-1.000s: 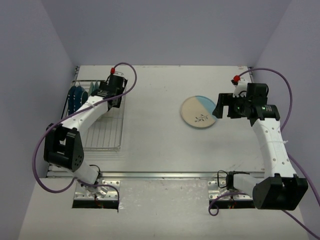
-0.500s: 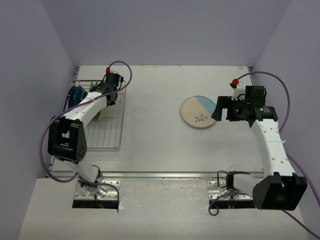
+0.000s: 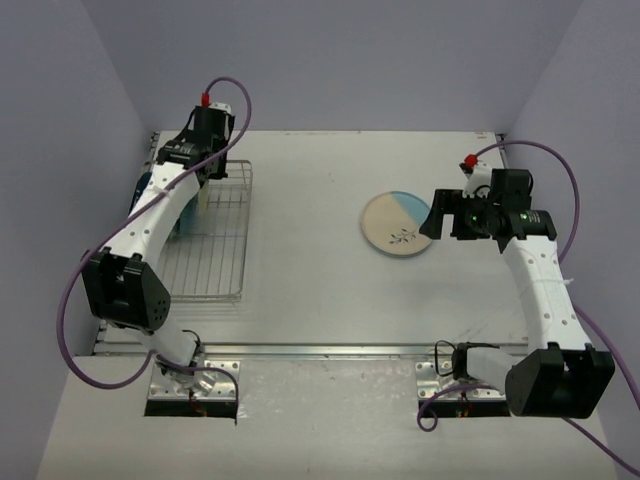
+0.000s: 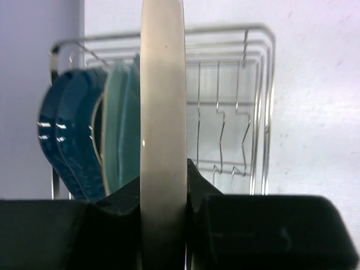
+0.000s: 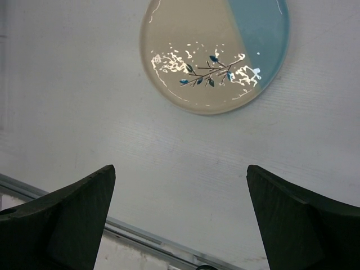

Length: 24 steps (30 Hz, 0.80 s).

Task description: Unload the plates from the dish rack

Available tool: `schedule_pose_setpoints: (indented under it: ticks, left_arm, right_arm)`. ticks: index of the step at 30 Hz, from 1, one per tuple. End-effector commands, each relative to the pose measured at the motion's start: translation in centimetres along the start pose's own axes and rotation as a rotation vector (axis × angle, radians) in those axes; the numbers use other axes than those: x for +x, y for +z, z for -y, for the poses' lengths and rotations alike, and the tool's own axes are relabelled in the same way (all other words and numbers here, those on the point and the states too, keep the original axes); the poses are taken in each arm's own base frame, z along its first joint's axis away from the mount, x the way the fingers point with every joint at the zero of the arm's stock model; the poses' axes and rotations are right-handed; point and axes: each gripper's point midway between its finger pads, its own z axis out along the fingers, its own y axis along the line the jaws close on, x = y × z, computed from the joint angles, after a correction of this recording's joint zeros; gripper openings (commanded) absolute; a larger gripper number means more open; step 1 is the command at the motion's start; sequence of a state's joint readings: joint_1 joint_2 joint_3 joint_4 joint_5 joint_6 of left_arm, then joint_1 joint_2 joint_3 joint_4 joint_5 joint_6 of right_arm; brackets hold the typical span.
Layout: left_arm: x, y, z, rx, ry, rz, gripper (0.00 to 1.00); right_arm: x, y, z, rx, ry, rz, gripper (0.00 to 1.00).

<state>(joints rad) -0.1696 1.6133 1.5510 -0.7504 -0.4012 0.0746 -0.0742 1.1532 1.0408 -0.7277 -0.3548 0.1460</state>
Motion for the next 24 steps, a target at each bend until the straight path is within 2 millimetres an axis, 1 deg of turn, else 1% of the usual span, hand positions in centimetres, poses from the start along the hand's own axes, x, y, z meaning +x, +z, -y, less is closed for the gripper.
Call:
schedule_pose_setpoints:
  ticks: [1, 2, 4, 5, 6, 7, 9, 10, 11, 12, 13, 15, 17, 20, 22, 24]
  left_arm:
    - [-8.3, -7.5, -2.3, 0.047, -0.078, 0.296, 0.00]
    - [-8.9, -8.6, -1.9, 0.088, -0.058, 0.320, 0.00]
    - [-9.4, -10.8, -0.8, 0.168, 0.001, 0.385, 0.00]
    - [-9.5, -11.8, 0.3, 0.199, 0.057, 0.425, 0.00]
    - [-9.3, -12.4, 2.2, 0.211, 0.129, 0.465, 0.00]
    - [-9.0, -13.5, 3.4, 0.199, 0.200, 0.511, 0.00]
    - [-8.6, -16.0, 3.5, 0.146, 0.261, 0.589, 0.00]
    - [-7.6, -17.5, 5.6, 0.138, 0.359, 0.653, 0.00]
    - [-6.4, -18.1, 8.1, 0.163, 0.469, 0.689, 0.00]
    - [-5.6, -18.7, 9.0, 0.132, 0.534, 0.720, 0.00]
    - [-4.8, -19.3, 9.3, 0.084, 0.581, 0.745, 0.00]
    - [-3.6, -19.6, 10.3, 0.040, 0.693, 0.769, 0.00]
    - [-3.0, -20.1, 11.3, 0.010, 0.776, 0.806, 0.00]
    - [-1.9, -22.6, 14.1, -0.055, 0.965, 0.952, 0.00]
    - [-0.4, -23.6, 15.8, -0.085, 1.090, 1.055, 0.00]
    - [0.9, -24.5, 16.7, -0.102, 1.158, 1.142, 0.00]
  right_arm:
    - [-3.2, -0.9, -1.0, -0.032, -0.012, 0.081, 0.99]
    - [-3.6, -1.1, -1.2, -0.039, -0.009, 0.089, 0.99]
    - [-4.1, -1.3, -1.7, -0.056, 0.000, 0.098, 0.99]
    - [-4.4, -1.4, -1.9, -0.066, 0.005, 0.101, 0.99]
    - [-4.7, -1.5, -2.2, -0.079, 0.009, 0.102, 0.99]
    - [-4.9, -1.5, -2.4, -0.090, 0.018, 0.100, 0.99]
    - [-5.0, -1.3, -2.7, -0.108, 0.041, 0.090, 0.99]
    - [-5.3, -1.3, -3.1, -0.132, 0.054, 0.089, 0.99]
    - [-5.4, -1.2, -3.2, -0.141, 0.060, 0.085, 0.99]
    - [-5.5, -1.1, -3.6, -0.165, 0.073, 0.079, 0.99]
    - [-5.7, -1.0, -4.1, -0.194, 0.088, 0.073, 0.99]
    - [-5.8, -0.7, -5.0, -0.257, 0.124, 0.048, 0.99]
    - [-5.7, -0.4, -5.9, -0.320, 0.157, 0.020, 0.99]
    - [-5.5, 0.1, -7.5, -0.446, 0.220, -0.035, 0.99]
    - [-5.4, 0.0, -8.9, -0.559, 0.259, -0.068, 0.99]
    - [-5.4, -0.5, -10.3, -0.678, 0.287, -0.091, 0.99]
